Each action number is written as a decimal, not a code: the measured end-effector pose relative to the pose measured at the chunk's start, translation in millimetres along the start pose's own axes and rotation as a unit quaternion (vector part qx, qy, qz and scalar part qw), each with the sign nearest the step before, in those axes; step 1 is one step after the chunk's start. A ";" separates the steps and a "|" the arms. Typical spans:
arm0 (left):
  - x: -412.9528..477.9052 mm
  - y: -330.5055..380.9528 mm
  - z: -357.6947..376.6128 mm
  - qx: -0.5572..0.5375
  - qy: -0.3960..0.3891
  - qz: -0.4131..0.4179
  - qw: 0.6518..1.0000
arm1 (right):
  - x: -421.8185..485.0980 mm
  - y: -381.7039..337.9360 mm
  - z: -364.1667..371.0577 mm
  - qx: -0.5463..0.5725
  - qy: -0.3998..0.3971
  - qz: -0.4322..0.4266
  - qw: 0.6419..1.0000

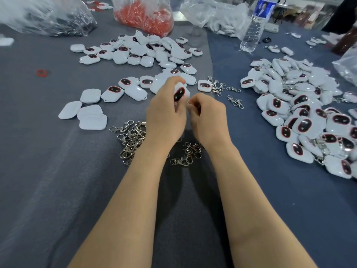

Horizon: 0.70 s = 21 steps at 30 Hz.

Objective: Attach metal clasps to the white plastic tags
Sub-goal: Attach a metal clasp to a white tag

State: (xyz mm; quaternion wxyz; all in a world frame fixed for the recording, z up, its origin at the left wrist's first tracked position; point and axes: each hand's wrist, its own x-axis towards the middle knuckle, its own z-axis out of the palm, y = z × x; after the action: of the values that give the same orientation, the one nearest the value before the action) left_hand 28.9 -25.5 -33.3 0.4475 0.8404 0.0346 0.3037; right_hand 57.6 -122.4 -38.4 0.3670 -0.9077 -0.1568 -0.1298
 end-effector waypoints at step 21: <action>10.5 -2.2 -6.7 -0.505 0.019 -0.418 0.755 | -2.1 -4.0 3.4 0.085 0.101 -0.062 0.989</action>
State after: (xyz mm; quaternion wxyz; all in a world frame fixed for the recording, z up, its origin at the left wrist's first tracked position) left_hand 34.3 -15.8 -27.1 0.8885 0.3883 0.2326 0.0758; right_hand 54.5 -117.7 -39.0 0.4478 -0.8439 -0.1855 -0.2300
